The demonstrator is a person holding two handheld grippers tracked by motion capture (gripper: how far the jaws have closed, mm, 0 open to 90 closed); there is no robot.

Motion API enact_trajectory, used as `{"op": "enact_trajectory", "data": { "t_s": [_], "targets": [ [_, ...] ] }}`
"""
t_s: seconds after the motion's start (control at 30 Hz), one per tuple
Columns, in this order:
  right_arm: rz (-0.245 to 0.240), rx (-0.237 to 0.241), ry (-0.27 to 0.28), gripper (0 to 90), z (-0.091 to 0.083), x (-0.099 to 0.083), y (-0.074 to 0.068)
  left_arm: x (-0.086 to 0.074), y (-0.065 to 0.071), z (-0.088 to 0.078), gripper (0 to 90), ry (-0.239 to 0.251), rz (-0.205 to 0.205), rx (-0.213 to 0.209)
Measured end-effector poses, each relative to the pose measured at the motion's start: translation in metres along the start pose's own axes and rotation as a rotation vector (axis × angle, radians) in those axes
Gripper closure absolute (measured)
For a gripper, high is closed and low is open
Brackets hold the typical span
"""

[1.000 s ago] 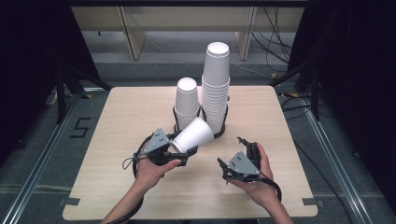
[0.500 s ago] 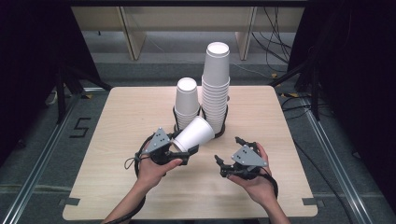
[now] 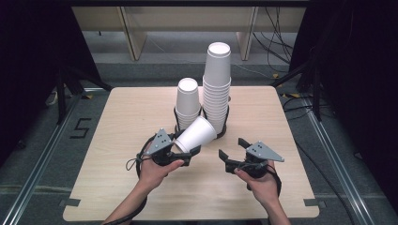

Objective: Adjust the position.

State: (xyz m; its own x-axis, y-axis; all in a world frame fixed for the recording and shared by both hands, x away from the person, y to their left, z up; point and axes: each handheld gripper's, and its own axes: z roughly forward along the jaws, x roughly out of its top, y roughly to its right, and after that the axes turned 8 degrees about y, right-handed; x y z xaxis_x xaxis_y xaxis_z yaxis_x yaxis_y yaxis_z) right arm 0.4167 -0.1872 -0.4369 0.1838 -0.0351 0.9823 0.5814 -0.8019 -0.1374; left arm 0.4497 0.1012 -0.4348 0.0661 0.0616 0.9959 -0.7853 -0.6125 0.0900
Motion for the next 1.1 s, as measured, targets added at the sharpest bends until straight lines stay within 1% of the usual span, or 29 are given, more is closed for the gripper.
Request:
{"op": "enact_trajectory", "data": {
  "t_s": [0.03,0.07,0.1,0.13,0.17,0.2,0.27,0.33,0.37,0.4,0.43,0.47,0.57,0.6,0.63,0.7,0.73,0.83,0.9,0.93,0.97,1.03,1.07,1.1],
  "targets": [
    [0.028,0.002,0.009,14.8,0.001,0.001,-0.001,0.0,0.0,0.0,19.7,-0.001,0.001,0.003],
    [0.033,0.016,0.022,14.8,0.002,0.002,0.001,-0.001,0.0,0.0,19.7,0.001,0.0,0.006],
    [0.075,0.024,0.01,14.8,0.002,0.004,-0.001,-0.002,0.0,0.0,19.6,0.002,0.0,0.007],
    [0.076,0.024,0.024,14.8,0.003,0.004,0.0,-0.002,0.001,-0.001,19.6,0.001,0.003,0.009],
    [0.125,0.034,0.032,14.9,0.004,0.005,-0.001,-0.003,0.0,0.0,19.6,0.013,0.004,0.005],
    [0.145,0.048,0.034,15.0,0.005,0.006,-0.001,-0.003,0.001,-0.001,19.7,0.005,0.008,0.014],
    [0.175,0.059,0.046,15.0,0.008,0.008,-0.001,-0.004,0.002,-0.002,19.6,0.007,0.008,0.019],
    [0.184,0.058,0.067,15.5,0.011,0.009,-0.002,-0.005,0.002,-0.002,19.6,0.012,0.009,0.022],
    [0.213,0.064,0.07,15.5,0.012,0.01,-0.004,-0.006,0.002,-0.002,19.6,0.012,0.012,0.025],
    [0.23,0.067,0.063,15.4,0.013,0.011,-0.005,-0.006,0.003,-0.002,19.6,0.014,0.014,0.027],
    [0.242,0.069,0.066,15.3,0.014,0.012,-0.005,-0.007,0.003,-0.002,19.6,0.014,0.013,0.028],
    [0.265,0.084,0.078,15.2,0.015,0.011,-0.006,-0.007,0.003,-0.002,19.6,0.015,0.014,0.03],
    [0.326,0.09,0.079,15.0,0.019,0.011,-0.006,-0.007,0.004,-0.001,19.6,0.021,0.013,0.032],
    [0.351,0.091,0.081,15.0,0.02,0.01,-0.005,-0.008,0.004,0.0,19.6,0.029,0.013,0.028],
    [0.393,0.096,0.088,15.0,0.021,0.01,-0.005,-0.007,0.004,0.0,19.6,0.019,0.018,0.034],
    [0.445,0.097,0.083,14.7,0.022,0.009,-0.006,-0.007,0.005,0.001,19.6,0.017,0.021,0.032],
    [0.456,0.103,0.092,14.1,0.023,0.009,-0.005,-0.008,0.005,0.001,19.6,0.017,0.02,0.032],
    [0.495,0.114,0.087,12.0,0.023,0.009,-0.008,-0.008,0.005,0.002,19.5,0.016,0.021,0.028],
    [0.501,0.108,0.085,9.9,0.024,0.01,-0.008,-0.008,0.005,0.003,19.5,0.019,0.021,0.027],
    [0.509,0.115,0.085,9.6,0.023,0.01,-0.008,-0.008,0.005,0.003,19.5,0.019,0.021,0.027],
    [0.502,0.118,0.089,8.6,0.023,0.011,-0.008,-0.008,0.005,0.003,19.5,0.019,0.02,0.026],
    [0.505,0.111,0.086,7.5,0.024,0.011,-0.008,-0.008,0.005,0.004,19.5,0.02,0.021,0.027],
    [0.524,0.12,0.09,6.8,0.024,0.011,-0.008,-0.008,0.005,0.004,19.4,0.022,0.019,0.027],
    [0.529,0.122,0.093,6.3,0.025,0.011,-0.007,-0.008,0.005,0.004,19.4,0.023,0.02,0.027]
  ]
}}
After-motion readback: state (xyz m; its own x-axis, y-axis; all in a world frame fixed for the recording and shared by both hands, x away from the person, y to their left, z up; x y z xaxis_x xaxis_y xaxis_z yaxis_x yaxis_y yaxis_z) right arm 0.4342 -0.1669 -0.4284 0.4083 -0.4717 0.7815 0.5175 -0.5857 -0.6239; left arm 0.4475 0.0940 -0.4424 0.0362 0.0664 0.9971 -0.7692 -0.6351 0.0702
